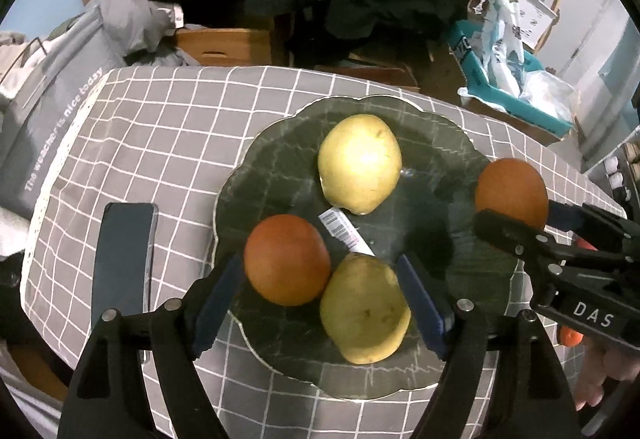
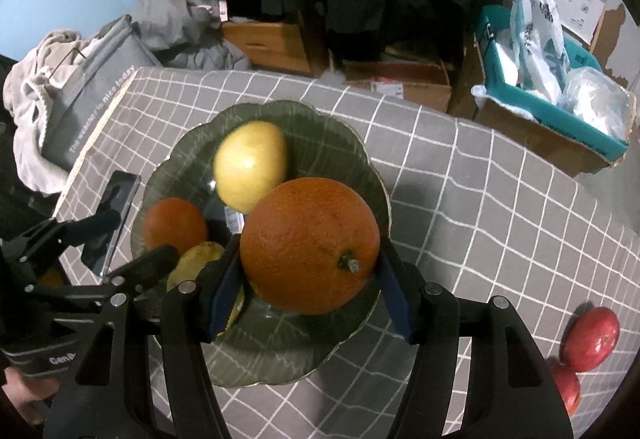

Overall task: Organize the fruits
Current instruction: 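Lower the orange into the bowl and open the right tool, then withdraw both tools from the bowl toward the red apples and tangerines, then move both tools down onto the red apples and tangerines, then grasp a tangerine with the right tool while the left tool grasps a red apple, then lift the red apple in the left tool and tangerine in the right tool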

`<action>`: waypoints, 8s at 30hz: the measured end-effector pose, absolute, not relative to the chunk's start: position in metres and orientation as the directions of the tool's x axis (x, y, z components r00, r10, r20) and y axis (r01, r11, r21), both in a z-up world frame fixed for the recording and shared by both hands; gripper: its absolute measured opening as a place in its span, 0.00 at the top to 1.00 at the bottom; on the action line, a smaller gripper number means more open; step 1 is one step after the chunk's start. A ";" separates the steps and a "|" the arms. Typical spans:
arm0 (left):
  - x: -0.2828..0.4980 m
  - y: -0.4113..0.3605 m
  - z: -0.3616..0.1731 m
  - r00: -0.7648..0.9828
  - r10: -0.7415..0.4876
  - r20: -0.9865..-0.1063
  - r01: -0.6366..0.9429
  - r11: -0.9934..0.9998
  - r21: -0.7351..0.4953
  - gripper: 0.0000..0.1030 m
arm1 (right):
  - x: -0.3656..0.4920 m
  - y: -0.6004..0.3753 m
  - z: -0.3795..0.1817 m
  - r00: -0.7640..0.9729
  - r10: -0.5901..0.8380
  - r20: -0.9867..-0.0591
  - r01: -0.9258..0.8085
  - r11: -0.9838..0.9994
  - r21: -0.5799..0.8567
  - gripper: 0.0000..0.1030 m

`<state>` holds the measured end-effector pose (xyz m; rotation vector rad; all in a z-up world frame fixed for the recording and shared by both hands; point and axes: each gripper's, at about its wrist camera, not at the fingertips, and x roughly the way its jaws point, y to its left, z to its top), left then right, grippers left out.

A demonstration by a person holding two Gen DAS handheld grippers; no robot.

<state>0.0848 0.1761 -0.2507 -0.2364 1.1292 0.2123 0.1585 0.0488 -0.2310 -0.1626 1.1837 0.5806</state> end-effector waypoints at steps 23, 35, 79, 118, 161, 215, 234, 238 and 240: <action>0.071 0.193 -0.234 0.418 0.085 -0.905 -0.341 0.938 -0.070 0.16 | 0.154 0.051 -0.218 0.302 0.333 -0.893 -0.526 0.840 0.135 0.25; 0.064 0.182 -0.203 0.478 0.076 -0.875 -0.326 0.940 -0.096 0.14 | 0.142 0.027 -0.178 0.430 0.258 -0.865 -0.509 0.861 0.004 0.25; 0.043 0.086 -0.115 0.629 -0.017 -0.777 -0.123 0.985 -0.121 0.02 | 0.075 -0.125 -0.061 0.650 0.192 -0.735 -0.336 0.940 -0.051 0.23; 0.067 -0.056 -0.148 0.580 -0.107 -0.807 0.099 0.993 -0.060 0.01 | 0.069 -0.273 -0.119 0.571 0.046 -0.819 -0.085 0.996 -0.004 0.23; 0.103 -0.130 -0.273 0.382 -0.142 -0.913 0.185 0.980 -0.075 0.01 | 0.092 -0.276 -0.271 0.282 0.142 -0.949 -0.195 0.977 0.088 0.34; 0.130 -0.206 -0.305 0.262 -0.248 -0.933 0.312 0.936 -0.162 0.22 | 0.096 -0.339 -0.257 0.382 0.073 -0.921 0.004 0.997 0.080 0.60; 0.117 -0.181 -0.250 0.395 -0.251 -0.884 0.298 0.945 -0.135 0.22 | 0.093 -0.319 -0.220 0.461 0.095 -0.883 -0.049 0.996 0.081 0.60; 0.114 -0.168 -0.234 0.426 -0.256 -0.868 0.273 0.951 -0.146 0.22 | 0.091 -0.312 -0.204 0.494 0.103 -0.863 -0.065 0.995 0.081 0.60; 0.113 -0.162 -0.225 0.444 -0.258 -0.858 0.262 0.953 -0.150 0.22 | 0.090 -0.308 -0.196 0.510 0.106 -0.854 -0.073 0.994 0.079 0.60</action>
